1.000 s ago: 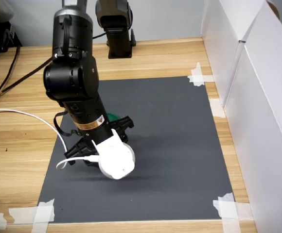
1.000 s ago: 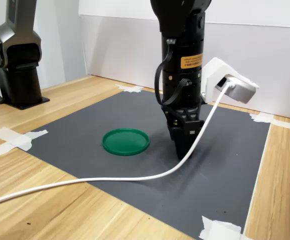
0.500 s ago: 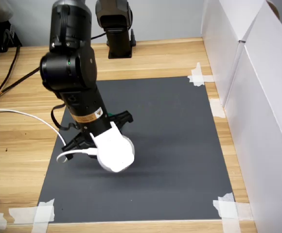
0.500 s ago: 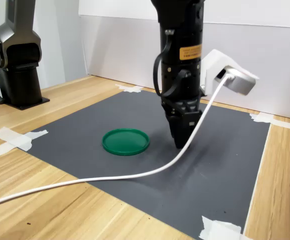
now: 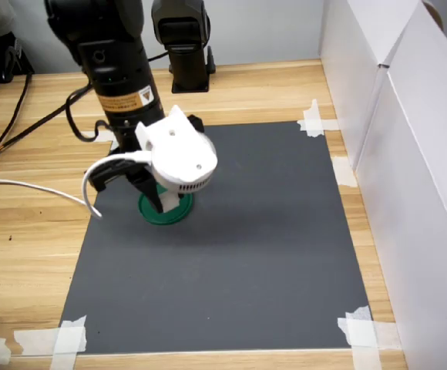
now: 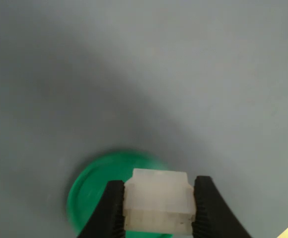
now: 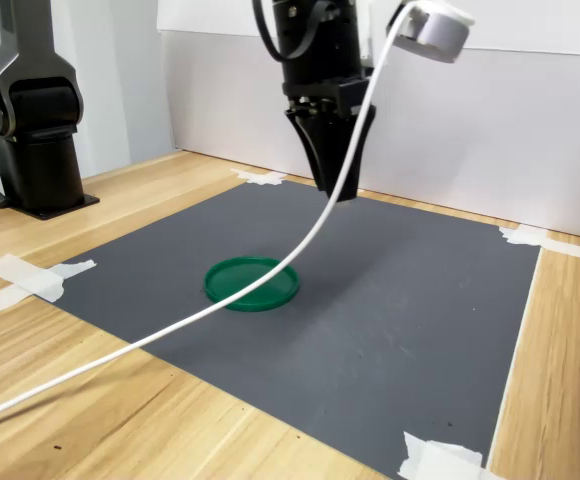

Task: Grasp a white terminal and put it in the green lid.

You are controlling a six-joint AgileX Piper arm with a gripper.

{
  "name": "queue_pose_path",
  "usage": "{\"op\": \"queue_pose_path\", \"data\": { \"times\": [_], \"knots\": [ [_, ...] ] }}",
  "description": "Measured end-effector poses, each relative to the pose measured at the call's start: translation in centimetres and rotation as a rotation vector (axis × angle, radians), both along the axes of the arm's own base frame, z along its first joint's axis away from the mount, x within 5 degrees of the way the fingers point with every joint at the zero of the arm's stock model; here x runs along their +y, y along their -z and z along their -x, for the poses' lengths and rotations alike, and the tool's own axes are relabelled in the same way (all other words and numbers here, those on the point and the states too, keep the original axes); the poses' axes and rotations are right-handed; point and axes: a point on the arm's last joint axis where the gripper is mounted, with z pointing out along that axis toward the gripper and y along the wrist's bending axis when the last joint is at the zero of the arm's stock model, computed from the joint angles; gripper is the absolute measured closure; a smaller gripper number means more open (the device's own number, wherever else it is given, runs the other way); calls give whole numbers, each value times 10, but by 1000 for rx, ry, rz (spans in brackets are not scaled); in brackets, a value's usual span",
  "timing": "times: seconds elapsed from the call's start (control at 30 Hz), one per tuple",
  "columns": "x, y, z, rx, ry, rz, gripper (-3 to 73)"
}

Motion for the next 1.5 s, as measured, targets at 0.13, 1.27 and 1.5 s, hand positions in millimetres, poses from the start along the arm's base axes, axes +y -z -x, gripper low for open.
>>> {"op": "queue_pose_path", "data": {
  "times": [0.13,1.27,1.5],
  "knots": [
    [0,11,18,26,-12,7,387],
    [-18,76,36,95,7,114,356],
    [-18,78,35,98,4,114,233]
  ]
}}
